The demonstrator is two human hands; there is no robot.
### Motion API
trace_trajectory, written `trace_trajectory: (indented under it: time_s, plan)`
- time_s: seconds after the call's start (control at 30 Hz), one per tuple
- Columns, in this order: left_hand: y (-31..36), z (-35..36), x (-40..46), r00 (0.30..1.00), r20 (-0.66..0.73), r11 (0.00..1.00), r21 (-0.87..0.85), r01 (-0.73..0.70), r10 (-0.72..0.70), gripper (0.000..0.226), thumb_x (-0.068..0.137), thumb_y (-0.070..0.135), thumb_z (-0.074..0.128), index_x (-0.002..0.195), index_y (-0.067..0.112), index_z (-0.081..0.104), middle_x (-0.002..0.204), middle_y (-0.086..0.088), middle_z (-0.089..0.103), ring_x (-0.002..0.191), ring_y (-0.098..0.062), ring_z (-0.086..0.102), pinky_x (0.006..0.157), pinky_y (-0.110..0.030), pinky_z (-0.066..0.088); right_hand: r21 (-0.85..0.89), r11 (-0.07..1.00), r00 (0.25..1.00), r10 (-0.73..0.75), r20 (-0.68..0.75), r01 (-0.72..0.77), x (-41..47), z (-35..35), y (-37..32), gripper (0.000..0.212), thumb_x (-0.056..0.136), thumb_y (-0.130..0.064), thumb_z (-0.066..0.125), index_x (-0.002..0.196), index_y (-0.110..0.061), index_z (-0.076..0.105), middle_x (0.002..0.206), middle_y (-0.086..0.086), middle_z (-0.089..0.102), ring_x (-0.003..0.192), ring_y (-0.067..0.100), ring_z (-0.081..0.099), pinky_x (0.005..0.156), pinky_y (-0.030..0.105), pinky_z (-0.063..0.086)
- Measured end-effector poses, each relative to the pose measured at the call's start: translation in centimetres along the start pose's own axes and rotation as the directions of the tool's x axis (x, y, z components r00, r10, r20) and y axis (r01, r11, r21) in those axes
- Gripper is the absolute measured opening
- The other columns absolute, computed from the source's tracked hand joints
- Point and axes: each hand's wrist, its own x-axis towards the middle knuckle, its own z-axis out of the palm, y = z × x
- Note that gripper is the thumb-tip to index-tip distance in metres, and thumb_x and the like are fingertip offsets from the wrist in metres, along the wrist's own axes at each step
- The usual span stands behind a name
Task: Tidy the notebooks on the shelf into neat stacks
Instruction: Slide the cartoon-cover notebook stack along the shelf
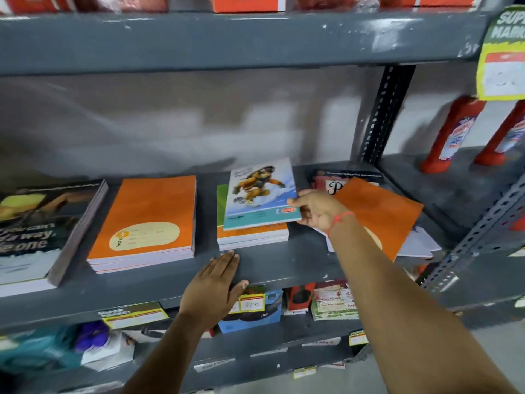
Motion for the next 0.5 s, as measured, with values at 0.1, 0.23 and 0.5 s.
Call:
trace_trajectory:
  time_s: [0.1, 0.23, 0.5]
  plan:
    - [-0.3, 0.2, 0.2, 1.0, -0.017, 0.999, -0.034, 0.021, -0.022, 0.108, 0.067, 0.075, -0.02, 0.145, 0.018, 0.028, 0.154, -0.002, 0.033, 0.14, -0.023, 0.034, 0.115, -0.035, 0.026, -0.08, 0.996, 0.999, 0.036, -0.002, -0.036, 1.2, 2.2, 0.9, 0.014, 0.089, 0.002, 0.053, 0.078, -0.006, 0.052, 0.074, 0.007, 0.061, 0.065, 0.016, 0.059, 0.043, 0.018, 0.053]
    - [-0.3, -0.3, 0.0, 1.0, -0.012, 1.0, 0.003, 0.015, -0.015, 0.08, 0.091, 0.059, 0.003, 0.123, 0.014, 0.06, 0.123, -0.004, 0.068, 0.108, -0.023, 0.067, 0.092, -0.034, 0.05, -0.245, 0.969, 0.987, -0.045, -0.151, 0.006, 3.0, 3.0, 2.2, 0.01, 0.082, -0.002, 0.065, 0.082, 0.002, 0.056, 0.099, 0.021, 0.068, 0.087, 0.032, 0.068, 0.074, 0.037, 0.058]
    - [-0.6, 0.2, 0.0, 1.0, -0.02, 1.0, -0.008, -0.007, 0.007, 0.087, 0.085, 0.064, -0.001, 0.128, 0.013, 0.055, 0.132, -0.006, 0.061, 0.118, -0.027, 0.06, 0.1, -0.041, 0.045, -0.827, 0.561, 0.925, -0.326, -0.194, 0.024, 2.2, 3.8, 2.9, 0.021, 0.084, -0.023, 0.063, 0.092, -0.004, 0.058, 0.11, 0.016, 0.069, 0.084, 0.026, 0.063, 0.057, 0.025, 0.049]
